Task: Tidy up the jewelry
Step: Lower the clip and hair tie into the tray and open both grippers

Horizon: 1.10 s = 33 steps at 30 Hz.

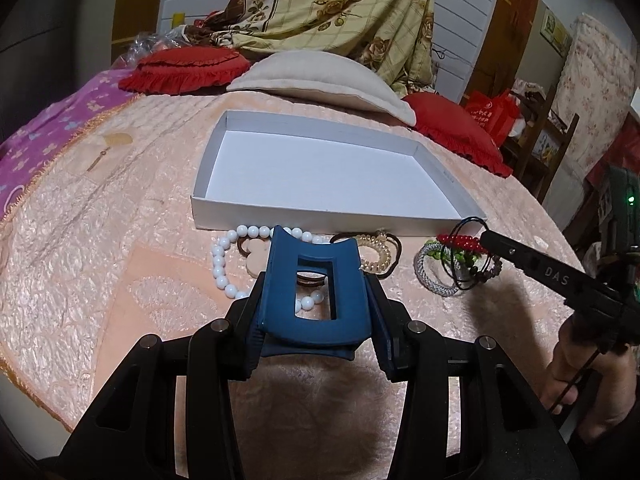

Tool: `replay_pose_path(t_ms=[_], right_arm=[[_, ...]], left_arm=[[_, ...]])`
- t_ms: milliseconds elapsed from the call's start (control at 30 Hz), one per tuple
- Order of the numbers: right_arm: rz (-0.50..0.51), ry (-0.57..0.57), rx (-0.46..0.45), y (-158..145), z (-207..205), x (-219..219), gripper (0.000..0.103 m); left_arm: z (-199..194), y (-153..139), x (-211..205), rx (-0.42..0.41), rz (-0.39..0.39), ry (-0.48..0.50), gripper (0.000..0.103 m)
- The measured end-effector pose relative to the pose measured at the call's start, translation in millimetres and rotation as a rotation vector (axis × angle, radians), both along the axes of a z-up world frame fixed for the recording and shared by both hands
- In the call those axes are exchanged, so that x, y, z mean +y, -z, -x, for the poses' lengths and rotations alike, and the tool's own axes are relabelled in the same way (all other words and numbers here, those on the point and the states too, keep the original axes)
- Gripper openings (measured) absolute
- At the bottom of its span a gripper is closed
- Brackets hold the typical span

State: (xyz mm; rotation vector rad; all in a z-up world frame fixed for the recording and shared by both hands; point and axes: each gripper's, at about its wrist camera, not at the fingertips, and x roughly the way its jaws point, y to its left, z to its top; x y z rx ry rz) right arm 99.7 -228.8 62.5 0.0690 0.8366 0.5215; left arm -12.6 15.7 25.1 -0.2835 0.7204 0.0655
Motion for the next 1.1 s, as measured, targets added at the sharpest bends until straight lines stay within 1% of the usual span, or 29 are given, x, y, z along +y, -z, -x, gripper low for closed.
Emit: replay_pose_path(t_ms=[133, 200, 333, 400, 467, 633, 733, 833, 933, 1033, 1100], right_arm=[[0.005, 0.000, -0.016, -3.2, 3.2, -1.8, 0.004], [0.003, 0.001, -0.039, -7.6, 5.9, -2.8, 0.004], [0.016, -0.035, -0.055, -13.2, 8.5, 2.6, 0.004], [0.011, -0.025, -0.064, -16.9, 5.6, 1.7, 0.004], [-0.016, 0.001, -0.062, -22.5, -2.5, -4.0, 0.004], [-0.029, 0.027, -0.092, -41.7, -25.6, -7.9, 0.004], [-0.035, 0.014, -0.084, -44.0, -48.1, -2.3, 0.004], [-0.027, 0.007, -0.080, -37.5, -68.1, 2.6, 0.004], [-0.038, 0.012, -0.040, -22.1, -83.1, 2.7, 0.004], [-0.036, 0.005, -0.006, -11.7, -94.9, 9.1, 0.004], [-0.047, 0.007, 0.016, -6.3, -101.7, 12.8, 0.004]], left_arm=[[-2.4, 2.4, 2.0, 0.014, -0.009, -0.018, 0.044], [-3.8, 0.4, 4.6, 0.012, -0.008, -0.027, 0.044], [-7.1, -6.1, 9.6, 0.001, -0.010, -0.035, 0.044], [-11.3, -10.1, 11.3, -0.004, -0.016, -0.035, 0.044], [-16.4, -17.0, 15.4, -0.017, -0.012, -0.038, 0.044], [-45.8, -42.0, 34.8, -0.072, -0.017, -0.067, 0.044], [-73.7, -48.7, 48.8, -0.082, -0.017, -0.077, 0.044], [-99.5, -41.8, 58.6, -0.068, -0.006, -0.083, 0.044], [-113.6, -25.1, 62.2, -0.047, 0.009, -0.086, 0.044], [-129.5, -7.6, 63.0, 0.023, 0.060, -0.087, 0.044], [-136.0, -3.4, 59.6, 0.048, 0.045, -0.087, 0.044]])
